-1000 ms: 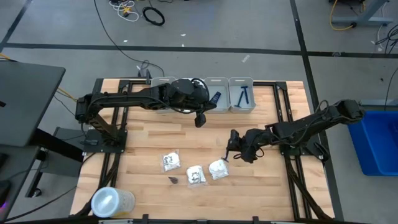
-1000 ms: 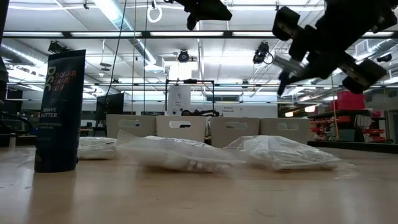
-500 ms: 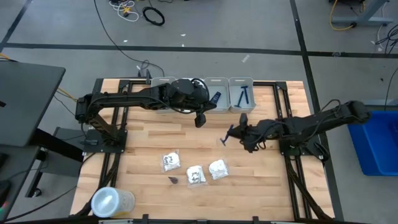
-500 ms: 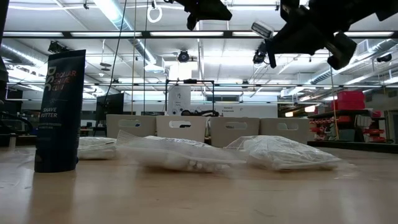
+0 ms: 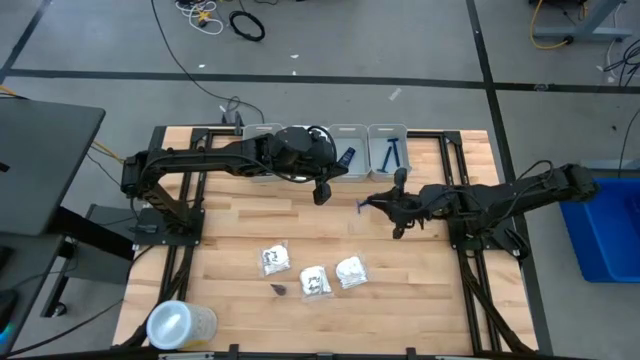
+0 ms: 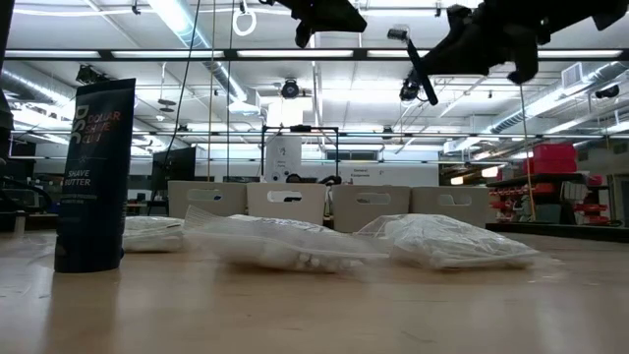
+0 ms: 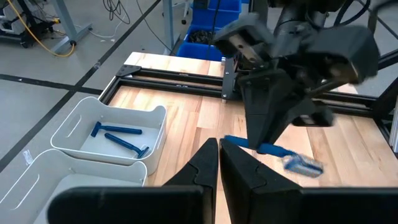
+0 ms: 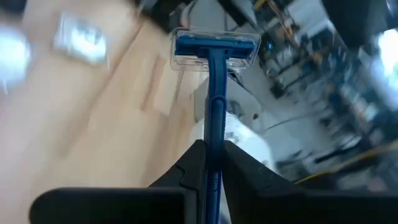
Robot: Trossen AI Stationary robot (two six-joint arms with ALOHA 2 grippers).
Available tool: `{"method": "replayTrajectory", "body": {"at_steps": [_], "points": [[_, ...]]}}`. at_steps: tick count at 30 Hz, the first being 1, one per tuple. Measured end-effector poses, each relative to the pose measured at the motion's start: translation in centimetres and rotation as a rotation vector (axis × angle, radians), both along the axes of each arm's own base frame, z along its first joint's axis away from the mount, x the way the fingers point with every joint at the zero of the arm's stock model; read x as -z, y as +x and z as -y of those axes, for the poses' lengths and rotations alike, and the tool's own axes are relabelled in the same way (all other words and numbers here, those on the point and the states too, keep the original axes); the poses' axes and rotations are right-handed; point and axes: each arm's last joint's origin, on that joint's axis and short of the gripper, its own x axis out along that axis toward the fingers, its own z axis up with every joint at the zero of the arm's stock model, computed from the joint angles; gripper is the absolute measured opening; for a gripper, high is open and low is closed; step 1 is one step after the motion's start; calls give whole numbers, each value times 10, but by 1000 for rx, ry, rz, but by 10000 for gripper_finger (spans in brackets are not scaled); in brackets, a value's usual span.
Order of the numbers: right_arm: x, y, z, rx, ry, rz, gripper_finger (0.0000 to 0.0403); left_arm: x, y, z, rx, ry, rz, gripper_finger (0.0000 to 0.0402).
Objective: Pick & Place Travel size toiletries
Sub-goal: Put the blue razor into the right gray bin
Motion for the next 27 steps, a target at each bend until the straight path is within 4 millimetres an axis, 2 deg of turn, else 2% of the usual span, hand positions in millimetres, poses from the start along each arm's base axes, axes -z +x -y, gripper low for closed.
{"method": "replayTrajectory", "body": {"at_steps": [3,13,21,27], "points": [[-1,1,0,58,190,62,45,0,0,0,0,-1,0,25],[-5,2,-1,189,638,206,45,-5,2,0,-8,-10,64,25],[-9,3,-2,166,758,244,45,-5,2,0,-10,-15,64,25],[-12,1,12,221,755,290,44,-5,2,0,-10,-17,64,25]]}}
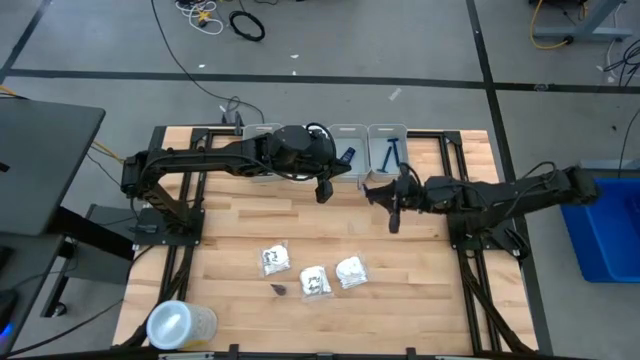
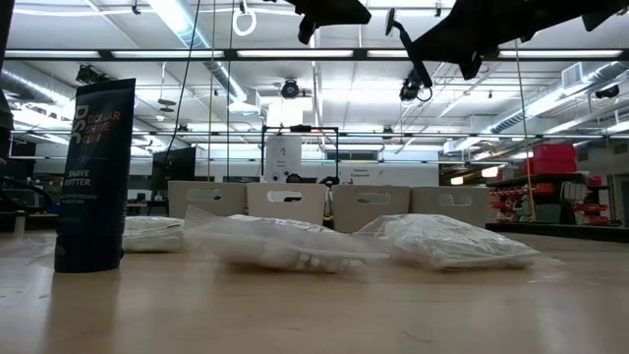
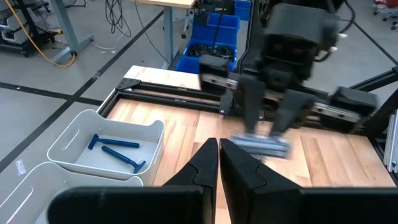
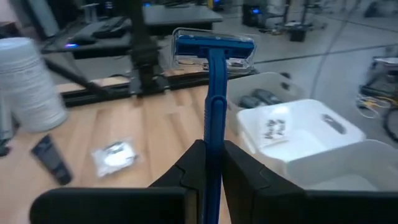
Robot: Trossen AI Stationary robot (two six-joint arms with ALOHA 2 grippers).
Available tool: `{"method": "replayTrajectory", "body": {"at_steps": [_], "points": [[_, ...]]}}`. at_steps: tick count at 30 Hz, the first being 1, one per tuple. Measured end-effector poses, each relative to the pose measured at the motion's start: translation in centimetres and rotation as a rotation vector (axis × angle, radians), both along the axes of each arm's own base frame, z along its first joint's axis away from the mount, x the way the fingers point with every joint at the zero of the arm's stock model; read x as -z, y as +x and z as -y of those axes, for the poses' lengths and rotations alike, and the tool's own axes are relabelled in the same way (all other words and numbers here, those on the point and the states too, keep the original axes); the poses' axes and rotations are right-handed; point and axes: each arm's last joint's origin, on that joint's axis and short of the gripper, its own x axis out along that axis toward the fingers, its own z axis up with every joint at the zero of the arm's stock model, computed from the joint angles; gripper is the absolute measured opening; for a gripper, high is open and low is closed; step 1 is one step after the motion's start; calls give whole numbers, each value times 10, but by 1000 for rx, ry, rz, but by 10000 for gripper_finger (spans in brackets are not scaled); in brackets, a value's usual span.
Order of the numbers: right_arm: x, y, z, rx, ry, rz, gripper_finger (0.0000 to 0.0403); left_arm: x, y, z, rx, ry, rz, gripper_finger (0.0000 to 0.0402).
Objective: Pick & Place Travel size toiletries
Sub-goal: Put the blue razor into the right gray bin
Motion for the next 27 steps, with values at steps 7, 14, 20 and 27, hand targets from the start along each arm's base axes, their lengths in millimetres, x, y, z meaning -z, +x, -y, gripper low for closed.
{"method": "replayTrajectory", "body": {"at_steps": [7,14,20,27], "points": [[1,-3,34,163,-3,-17,44,0,0,0,-2,-6,1,25],[6,-12,68,329,-22,-78,44,0,0,0,-6,-17,4,25],[8,-23,94,461,-18,-111,44,0,0,0,-6,-17,4,25],[10,-34,115,577,-7,-129,44,0,0,0,-6,-18,4,25]]}}
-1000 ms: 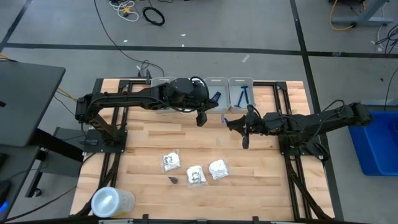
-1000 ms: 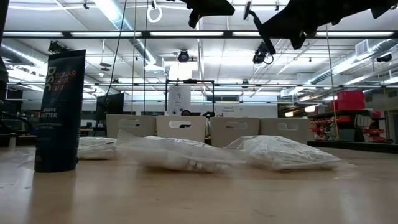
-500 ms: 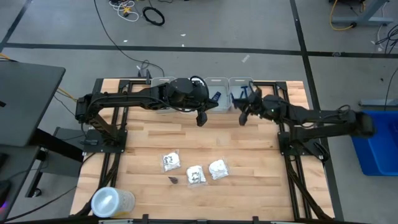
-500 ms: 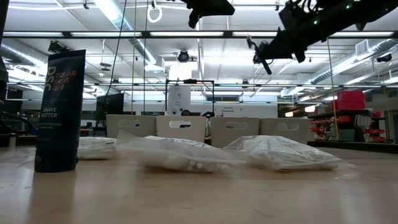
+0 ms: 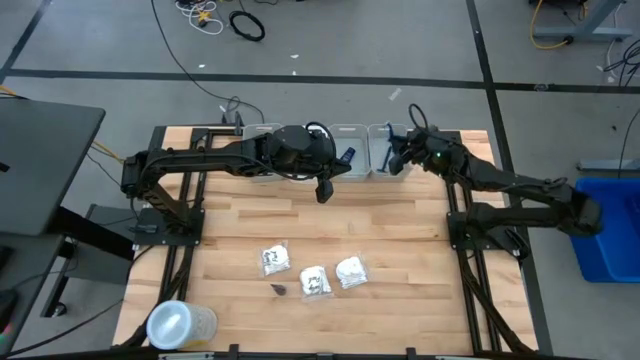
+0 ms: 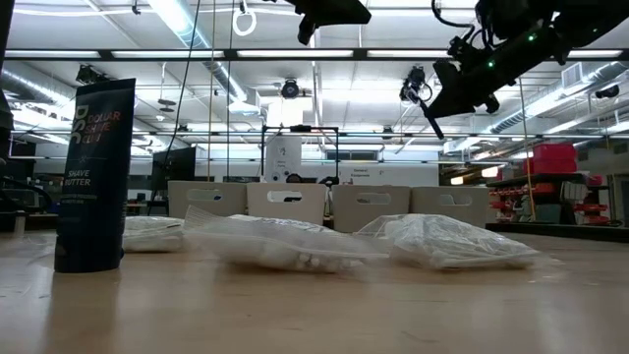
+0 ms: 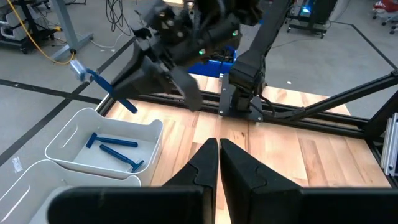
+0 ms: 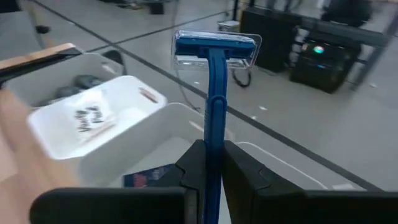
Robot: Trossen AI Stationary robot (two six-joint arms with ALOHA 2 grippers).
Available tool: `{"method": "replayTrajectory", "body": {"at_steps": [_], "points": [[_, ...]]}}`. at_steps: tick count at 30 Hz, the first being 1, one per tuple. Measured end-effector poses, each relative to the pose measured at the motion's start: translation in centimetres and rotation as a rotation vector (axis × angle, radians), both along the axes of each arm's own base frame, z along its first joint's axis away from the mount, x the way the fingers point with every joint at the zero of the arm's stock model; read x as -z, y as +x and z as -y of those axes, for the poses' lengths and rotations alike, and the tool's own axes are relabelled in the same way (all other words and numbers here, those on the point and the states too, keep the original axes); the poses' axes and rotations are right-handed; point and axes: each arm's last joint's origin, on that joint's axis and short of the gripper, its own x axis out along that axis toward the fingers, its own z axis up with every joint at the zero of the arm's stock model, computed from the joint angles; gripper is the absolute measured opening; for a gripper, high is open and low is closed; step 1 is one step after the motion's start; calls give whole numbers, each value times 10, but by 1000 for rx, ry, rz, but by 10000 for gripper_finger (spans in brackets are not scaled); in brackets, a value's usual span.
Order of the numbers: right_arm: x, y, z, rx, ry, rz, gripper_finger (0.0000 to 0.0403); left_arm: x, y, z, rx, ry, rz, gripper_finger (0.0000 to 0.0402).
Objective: Pick & Place Travel size toiletries
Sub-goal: Put the blue razor into the right gray bin
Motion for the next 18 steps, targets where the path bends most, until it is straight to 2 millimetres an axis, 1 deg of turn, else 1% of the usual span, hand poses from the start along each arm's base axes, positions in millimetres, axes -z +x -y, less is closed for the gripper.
{"method": "replayTrajectory", "body": {"at_steps": [5,9,13,18], "points": [[4,-4,12,60,12,-20,45,0,0,0,0,0,0,25],[11,-3,20,88,32,-50,45,0,0,0,0,-1,0,25],[23,2,28,104,66,-102,45,0,0,0,-3,-8,2,25],[44,10,37,114,120,-184,45,0,0,0,-4,-10,2,25]]}}
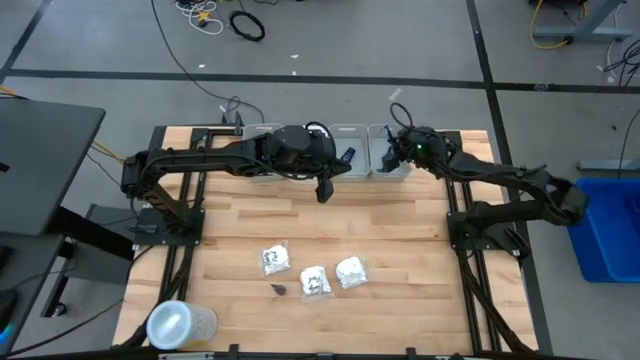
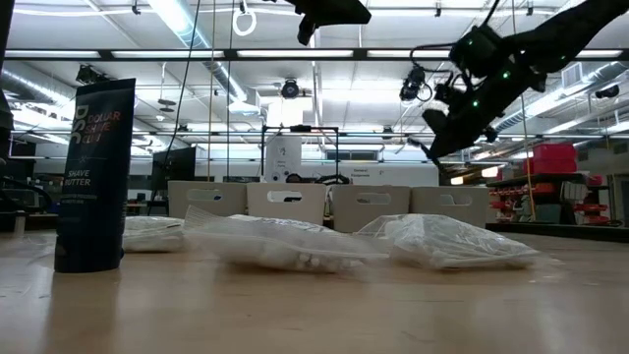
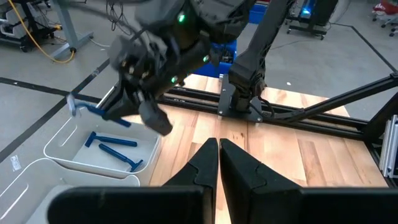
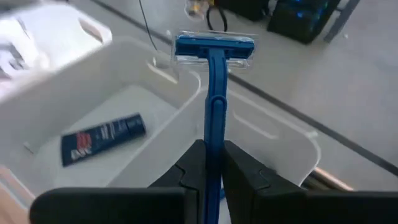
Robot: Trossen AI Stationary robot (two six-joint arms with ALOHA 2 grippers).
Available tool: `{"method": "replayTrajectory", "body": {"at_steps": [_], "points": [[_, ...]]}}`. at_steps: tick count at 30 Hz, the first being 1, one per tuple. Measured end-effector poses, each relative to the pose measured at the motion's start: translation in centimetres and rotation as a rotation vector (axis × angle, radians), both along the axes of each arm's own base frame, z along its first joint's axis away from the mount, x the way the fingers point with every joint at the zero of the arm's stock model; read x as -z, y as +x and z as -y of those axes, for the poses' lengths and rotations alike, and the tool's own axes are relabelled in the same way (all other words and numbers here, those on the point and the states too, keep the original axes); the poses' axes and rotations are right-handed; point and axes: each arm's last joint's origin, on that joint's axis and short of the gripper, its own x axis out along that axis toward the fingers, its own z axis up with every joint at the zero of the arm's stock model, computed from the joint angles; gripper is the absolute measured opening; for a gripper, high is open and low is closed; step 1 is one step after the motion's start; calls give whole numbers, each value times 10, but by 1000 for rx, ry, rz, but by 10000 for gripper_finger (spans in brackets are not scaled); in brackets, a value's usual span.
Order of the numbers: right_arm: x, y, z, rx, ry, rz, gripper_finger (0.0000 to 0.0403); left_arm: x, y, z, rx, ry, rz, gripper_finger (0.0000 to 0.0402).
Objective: Pick & Place Travel size toiletries
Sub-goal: Put the blue razor into the right gray bin
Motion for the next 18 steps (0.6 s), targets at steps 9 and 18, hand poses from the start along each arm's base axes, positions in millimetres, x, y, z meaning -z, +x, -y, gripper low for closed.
{"method": "replayTrajectory", "body": {"at_steps": [9,18], "points": [[27,10,7,1,72,-99,45,0,0,0,-4,1,0,25],[32,11,8,1,85,-118,46,0,0,0,-9,-14,2,25]]}}
